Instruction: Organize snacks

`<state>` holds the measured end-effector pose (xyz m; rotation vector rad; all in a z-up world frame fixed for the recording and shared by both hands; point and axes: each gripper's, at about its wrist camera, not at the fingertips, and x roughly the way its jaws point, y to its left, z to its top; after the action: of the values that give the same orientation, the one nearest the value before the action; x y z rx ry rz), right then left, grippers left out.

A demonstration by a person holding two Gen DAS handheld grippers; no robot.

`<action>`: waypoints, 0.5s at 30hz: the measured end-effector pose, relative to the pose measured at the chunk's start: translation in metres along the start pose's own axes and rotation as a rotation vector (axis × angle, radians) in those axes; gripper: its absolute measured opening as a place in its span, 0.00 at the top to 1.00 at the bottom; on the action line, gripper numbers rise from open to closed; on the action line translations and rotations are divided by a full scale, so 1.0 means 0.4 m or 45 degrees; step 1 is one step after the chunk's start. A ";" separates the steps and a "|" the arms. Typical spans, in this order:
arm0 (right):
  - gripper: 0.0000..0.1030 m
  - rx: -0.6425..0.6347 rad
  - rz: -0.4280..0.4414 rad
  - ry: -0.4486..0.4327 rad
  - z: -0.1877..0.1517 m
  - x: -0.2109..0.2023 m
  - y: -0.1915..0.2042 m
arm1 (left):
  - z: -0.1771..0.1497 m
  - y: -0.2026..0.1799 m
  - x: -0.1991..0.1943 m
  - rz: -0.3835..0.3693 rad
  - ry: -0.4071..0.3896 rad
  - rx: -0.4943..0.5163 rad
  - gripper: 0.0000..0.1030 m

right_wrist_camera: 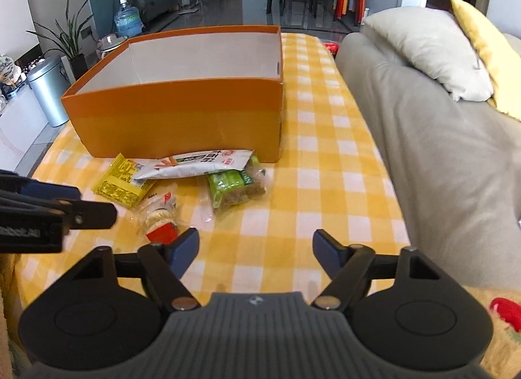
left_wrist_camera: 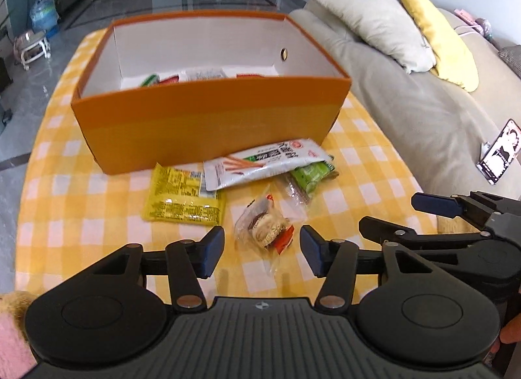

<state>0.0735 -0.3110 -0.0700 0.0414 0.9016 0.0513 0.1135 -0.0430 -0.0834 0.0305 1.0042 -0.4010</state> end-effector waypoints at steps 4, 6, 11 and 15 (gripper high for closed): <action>0.35 -0.026 0.050 -0.005 0.008 0.018 0.012 | 0.008 0.007 0.042 -0.017 0.042 -0.011 0.42; 0.39 -0.035 0.054 0.008 0.010 0.027 0.017 | 0.011 0.011 0.063 -0.011 0.063 -0.045 0.42; 0.41 -0.021 0.060 0.035 0.015 0.059 0.011 | 0.017 0.038 0.107 -0.041 0.097 -0.243 0.39; 0.41 -0.023 0.069 0.036 0.018 0.079 0.009 | 0.026 0.048 0.138 -0.042 0.141 -0.381 0.36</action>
<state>0.0986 -0.3057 -0.0899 0.0487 0.9282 0.1104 0.1546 -0.0447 -0.1265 -0.2360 1.1667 -0.2777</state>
